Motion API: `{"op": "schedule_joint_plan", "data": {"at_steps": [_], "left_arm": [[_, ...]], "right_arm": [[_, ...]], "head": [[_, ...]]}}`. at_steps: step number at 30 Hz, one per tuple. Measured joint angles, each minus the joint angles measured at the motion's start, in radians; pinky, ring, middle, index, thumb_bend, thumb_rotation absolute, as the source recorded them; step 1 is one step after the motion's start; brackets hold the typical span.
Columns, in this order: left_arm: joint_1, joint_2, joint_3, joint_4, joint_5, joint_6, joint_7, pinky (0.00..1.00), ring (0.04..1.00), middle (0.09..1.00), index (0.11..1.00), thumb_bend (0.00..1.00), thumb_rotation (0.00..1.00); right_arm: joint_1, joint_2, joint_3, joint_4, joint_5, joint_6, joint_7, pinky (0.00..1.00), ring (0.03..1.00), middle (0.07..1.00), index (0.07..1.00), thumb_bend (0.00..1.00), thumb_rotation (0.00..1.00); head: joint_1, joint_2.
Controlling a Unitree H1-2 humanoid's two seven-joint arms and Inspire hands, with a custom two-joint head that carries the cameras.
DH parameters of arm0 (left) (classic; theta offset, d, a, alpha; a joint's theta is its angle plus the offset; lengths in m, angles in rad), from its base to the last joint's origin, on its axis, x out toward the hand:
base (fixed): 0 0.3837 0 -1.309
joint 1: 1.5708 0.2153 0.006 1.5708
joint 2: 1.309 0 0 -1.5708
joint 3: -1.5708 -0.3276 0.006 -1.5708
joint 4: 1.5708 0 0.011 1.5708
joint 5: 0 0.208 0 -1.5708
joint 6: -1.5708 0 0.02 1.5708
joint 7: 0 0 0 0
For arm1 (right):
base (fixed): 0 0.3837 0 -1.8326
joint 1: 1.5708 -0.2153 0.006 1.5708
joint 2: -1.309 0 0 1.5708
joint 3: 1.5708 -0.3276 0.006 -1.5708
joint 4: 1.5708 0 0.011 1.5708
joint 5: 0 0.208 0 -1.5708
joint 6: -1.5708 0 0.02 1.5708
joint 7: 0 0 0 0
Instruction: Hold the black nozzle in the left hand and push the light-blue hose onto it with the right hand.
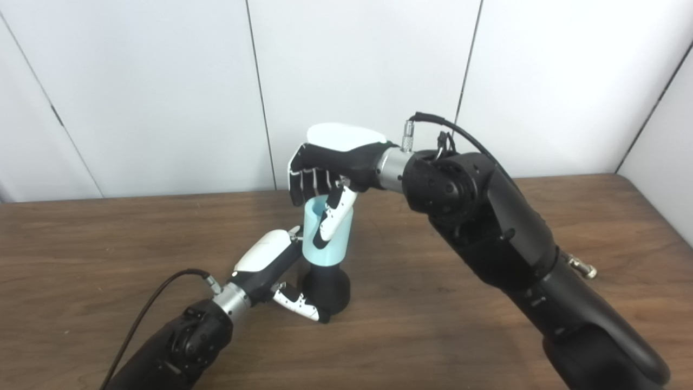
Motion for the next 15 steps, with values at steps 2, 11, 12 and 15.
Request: {"op": "schedule_joint_plan", "data": {"at_steps": [2, 11, 12, 15], "left_arm": [[0.000, 0.000, 0.000, -0.001, 0.000, 0.002, 0.000, 1.00, 0.583, 0.434, 0.501, 0.52, 0.00], [0.001, 0.000, 0.000, -0.002, 0.000, 0.006, 0.000, 1.00, 0.583, 0.434, 0.501, 0.52, 0.00], [0.001, 0.000, 0.000, -0.002, 0.000, 0.006, 0.000, 1.00, 0.583, 0.435, 0.501, 0.52, 0.00], [0.001, 0.000, -0.001, -0.002, 0.000, 0.006, 0.000, 1.00, 0.583, 0.435, 0.501, 0.52, 0.00]], "right_arm": [[0.000, 0.000, 0.001, 0.000, -0.001, -0.001, 0.001, 0.39, 0.447, 0.484, 0.485, 0.52, 0.00], [0.004, -0.002, 0.013, 0.000, -0.002, -0.011, 0.011, 0.39, 0.445, 0.480, 0.492, 0.52, 0.00], [0.004, -0.002, 0.015, 0.000, -0.004, -0.012, 0.011, 0.40, 0.445, 0.480, 0.492, 0.52, 0.00], [0.004, -0.001, 0.025, 0.002, -0.007, -0.013, 0.011, 0.40, 0.444, 0.481, 0.492, 0.52, 0.00]], "head": [[-0.003, 0.003], [-0.003, 0.005], [-0.003, 0.005], [-0.003, 0.008]]}}
